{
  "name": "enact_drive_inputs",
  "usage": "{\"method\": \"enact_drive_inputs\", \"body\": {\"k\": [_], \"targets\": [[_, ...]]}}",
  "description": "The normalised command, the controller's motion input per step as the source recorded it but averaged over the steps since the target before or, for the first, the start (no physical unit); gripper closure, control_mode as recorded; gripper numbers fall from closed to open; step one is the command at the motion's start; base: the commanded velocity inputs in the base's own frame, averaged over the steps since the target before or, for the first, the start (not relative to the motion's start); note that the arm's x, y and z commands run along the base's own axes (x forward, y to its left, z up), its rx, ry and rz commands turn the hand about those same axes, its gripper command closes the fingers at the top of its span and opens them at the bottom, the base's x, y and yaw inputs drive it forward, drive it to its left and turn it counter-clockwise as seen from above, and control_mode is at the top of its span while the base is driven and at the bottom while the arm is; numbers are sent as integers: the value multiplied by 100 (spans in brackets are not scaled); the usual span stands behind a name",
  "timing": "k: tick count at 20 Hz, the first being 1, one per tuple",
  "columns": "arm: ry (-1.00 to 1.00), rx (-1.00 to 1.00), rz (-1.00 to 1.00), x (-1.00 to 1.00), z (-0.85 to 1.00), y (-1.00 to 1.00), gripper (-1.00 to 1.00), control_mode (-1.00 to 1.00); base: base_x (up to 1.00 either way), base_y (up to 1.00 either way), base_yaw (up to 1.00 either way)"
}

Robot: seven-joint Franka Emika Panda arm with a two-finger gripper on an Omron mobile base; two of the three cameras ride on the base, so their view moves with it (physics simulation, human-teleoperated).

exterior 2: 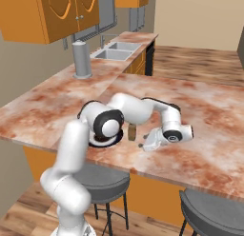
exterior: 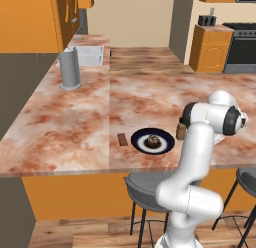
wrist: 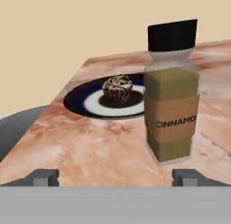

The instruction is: Take the cinnamon bottle from the cabinet and place it on the dining table, next to the plate with the cupcake. Then take the chocolate from the dining counter and place it on the cupcake plate.

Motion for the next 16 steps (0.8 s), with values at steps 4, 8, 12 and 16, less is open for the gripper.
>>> {"method": "enact_drive_inputs", "body": {"k": [4,8,12,16], "targets": [[6,-22,-2,-49,33,10,-100,-100,0,0,0],[0,-13,-9,-58,27,20,-100,-100,0,0,0],[0,-1,-28,-49,21,38,-100,-100,0,0,0],[0,0,-34,-53,18,38,-100,-100,0,0,0]]}}
